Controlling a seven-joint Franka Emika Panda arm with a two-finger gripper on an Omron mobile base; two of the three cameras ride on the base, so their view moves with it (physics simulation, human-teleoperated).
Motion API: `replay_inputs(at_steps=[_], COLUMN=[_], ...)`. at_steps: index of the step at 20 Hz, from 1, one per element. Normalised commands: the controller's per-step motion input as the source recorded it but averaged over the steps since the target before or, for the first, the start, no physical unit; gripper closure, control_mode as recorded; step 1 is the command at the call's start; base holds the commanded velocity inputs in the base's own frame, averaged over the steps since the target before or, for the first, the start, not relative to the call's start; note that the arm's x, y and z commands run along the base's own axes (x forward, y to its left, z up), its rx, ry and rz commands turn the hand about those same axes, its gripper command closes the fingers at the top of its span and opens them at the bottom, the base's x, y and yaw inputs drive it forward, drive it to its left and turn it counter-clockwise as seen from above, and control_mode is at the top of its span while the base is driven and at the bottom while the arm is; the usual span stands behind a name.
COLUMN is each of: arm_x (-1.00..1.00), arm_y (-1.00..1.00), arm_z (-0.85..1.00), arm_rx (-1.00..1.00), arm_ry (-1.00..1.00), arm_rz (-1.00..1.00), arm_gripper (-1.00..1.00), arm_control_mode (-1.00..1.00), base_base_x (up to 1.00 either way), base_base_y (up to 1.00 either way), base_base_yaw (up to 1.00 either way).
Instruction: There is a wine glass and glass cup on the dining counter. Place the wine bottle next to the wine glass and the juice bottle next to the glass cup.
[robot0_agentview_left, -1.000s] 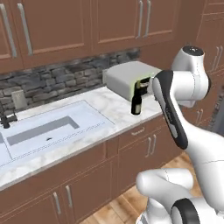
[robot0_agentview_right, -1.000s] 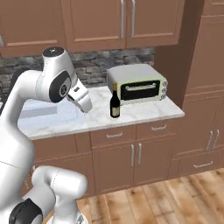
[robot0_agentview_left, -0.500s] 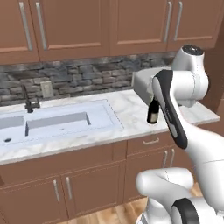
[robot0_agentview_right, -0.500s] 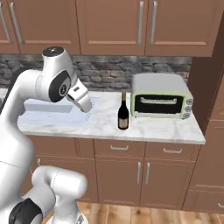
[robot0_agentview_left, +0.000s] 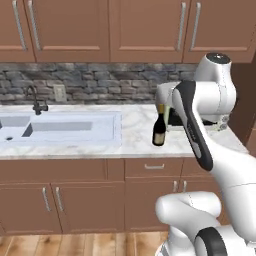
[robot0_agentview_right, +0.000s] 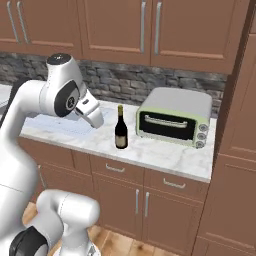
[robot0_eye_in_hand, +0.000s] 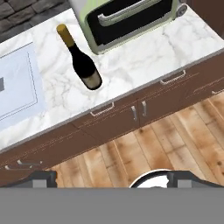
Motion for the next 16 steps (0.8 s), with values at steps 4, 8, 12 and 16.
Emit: replay_inputs(at_steps=[4, 8, 12, 16], arm_x=[0.0, 0.0, 0.06, 0.0], arm_y=[0.0, 0.0, -0.08, -0.32], arm_z=[0.0, 0.0, -0.54, -0.91], arm_rx=[0.0, 0.0, 0.0, 0.0], arm_ry=[0.0, 0.0, -0.05, -0.16], arm_rz=[0.0, 0.0, 0.16, 0.44], arm_gripper=[-1.0, -1.0, -1.0, -1.0], arm_control_mode=[1.0, 1.0, -1.0, -1.0], base_base_x=[0.43, 0.57, 0.09, 0.0], base_base_y=[-0.46, -0.01, 0.0, 0.0], base_base_yaw=[0.21, 0.1, 0.03, 0.0])
